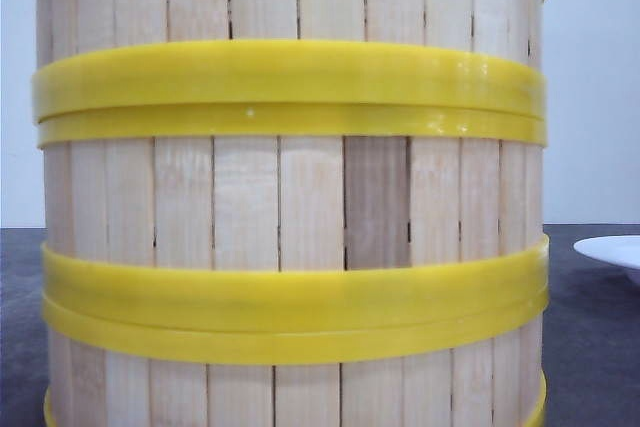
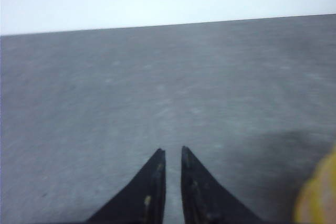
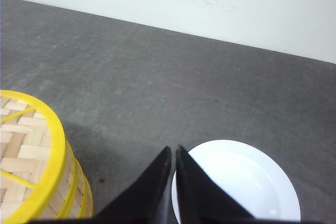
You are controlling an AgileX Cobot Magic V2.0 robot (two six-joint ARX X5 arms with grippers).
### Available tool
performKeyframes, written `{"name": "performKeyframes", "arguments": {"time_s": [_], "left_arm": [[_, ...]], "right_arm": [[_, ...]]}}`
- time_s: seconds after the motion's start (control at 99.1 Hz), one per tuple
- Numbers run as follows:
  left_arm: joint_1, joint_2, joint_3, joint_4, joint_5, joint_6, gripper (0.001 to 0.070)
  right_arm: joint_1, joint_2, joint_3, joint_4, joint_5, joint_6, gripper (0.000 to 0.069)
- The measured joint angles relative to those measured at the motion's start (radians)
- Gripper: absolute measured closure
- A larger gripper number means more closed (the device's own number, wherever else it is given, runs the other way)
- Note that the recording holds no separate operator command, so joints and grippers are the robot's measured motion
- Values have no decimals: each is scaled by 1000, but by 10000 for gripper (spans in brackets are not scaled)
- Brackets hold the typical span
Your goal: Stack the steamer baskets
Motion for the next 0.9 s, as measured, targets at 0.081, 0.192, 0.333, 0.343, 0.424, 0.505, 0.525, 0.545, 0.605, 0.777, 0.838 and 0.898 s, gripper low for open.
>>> {"name": "performKeyframes", "arguments": {"time_s": [0.081,0.192,0.333,0.343,0.424,0.505,0.525,0.545,0.605,0.777,0.838,0.898], "left_arm": [[52,-54,-87,61,0,2,684],[99,-132,-208,137,0,6,684],[136,-204,-355,212,0,22,684],[138,-209,-364,216,0,23,684],[147,-242,-417,234,0,24,684],[150,-266,-455,245,0,24,684],[150,-271,-464,249,0,24,684],[150,-275,-472,256,0,24,684],[150,-278,-494,269,0,24,684],[150,-278,-519,290,0,23,684],[150,-278,-521,296,0,23,684],[150,-278,-521,297,1,23,684]], "right_arm": [[0,0,0,0,0,0,680],[0,0,0,0,0,0,680],[0,0,0,0,0,0,680],[0,0,0,0,0,0,680],[0,0,0,0,0,0,680],[0,0,0,0,0,0,680],[0,0,0,0,0,0,680],[0,0,0,0,0,0,680],[0,0,0,0,0,0,680],[0,0,0,1,0,0,680],[0,0,0,1,0,0,680],[0,0,0,1,0,0,680]]}}
